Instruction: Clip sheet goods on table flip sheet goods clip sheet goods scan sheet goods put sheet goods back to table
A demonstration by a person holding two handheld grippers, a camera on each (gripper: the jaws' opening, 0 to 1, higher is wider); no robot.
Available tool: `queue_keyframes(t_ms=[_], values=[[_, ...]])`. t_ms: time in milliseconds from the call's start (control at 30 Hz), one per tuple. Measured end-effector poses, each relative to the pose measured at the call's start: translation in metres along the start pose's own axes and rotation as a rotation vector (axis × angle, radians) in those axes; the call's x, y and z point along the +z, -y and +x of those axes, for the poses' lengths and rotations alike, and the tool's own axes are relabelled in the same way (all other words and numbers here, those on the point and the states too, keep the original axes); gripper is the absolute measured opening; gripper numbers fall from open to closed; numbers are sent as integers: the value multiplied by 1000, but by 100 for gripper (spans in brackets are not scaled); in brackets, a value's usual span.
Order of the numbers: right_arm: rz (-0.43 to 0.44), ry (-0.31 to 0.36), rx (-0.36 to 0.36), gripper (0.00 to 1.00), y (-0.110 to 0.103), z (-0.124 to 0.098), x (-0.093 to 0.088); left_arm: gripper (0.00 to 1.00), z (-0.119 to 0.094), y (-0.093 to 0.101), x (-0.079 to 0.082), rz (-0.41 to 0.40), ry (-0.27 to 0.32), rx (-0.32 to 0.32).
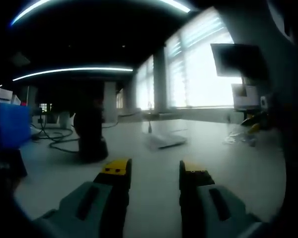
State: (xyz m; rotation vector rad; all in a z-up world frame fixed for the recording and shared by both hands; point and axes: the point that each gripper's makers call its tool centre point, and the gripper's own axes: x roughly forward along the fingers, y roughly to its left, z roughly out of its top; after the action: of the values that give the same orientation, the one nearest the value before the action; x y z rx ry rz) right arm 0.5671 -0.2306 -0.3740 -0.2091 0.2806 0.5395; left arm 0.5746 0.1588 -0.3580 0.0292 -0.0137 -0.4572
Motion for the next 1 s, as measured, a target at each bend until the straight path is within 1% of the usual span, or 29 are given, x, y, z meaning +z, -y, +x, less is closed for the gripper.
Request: queue_keyframes(t_ms=[67,100,200,333,433,467,500,733,900,1000], values=[[1,-10,13,59,-1,4,-4,31,0,0,0,-1,0,2],[-8,-32,24,59,-1,7,-10,31,0,-1,0,0,-1,3],[-8,-52,33,60,-2,9,-16,31,0,-1,0,1,-1,5],[4,-63,37,60,-1,9,-23,31,0,-2,0,-2,0,7],[9,-87,36,61,-2,9,-33,31,0,-1,0,-1,-2,3],[6,-91,30,61,-1,9,-35,31,0,-1,0,-1,-2,2],[24,-100,21,61,1,8,-38,31,0,-1,0,-1,-2,2],[91,-87,-20,61,3,4,-44,31,0,-1,-1,-2,-5,1],[121,-91,-86,61,4,1,-45,31,1,0,-1,0,-7,-1],[143,-98,-141,61,5,0,-46,31,1,0,-1,0,-7,-1]])
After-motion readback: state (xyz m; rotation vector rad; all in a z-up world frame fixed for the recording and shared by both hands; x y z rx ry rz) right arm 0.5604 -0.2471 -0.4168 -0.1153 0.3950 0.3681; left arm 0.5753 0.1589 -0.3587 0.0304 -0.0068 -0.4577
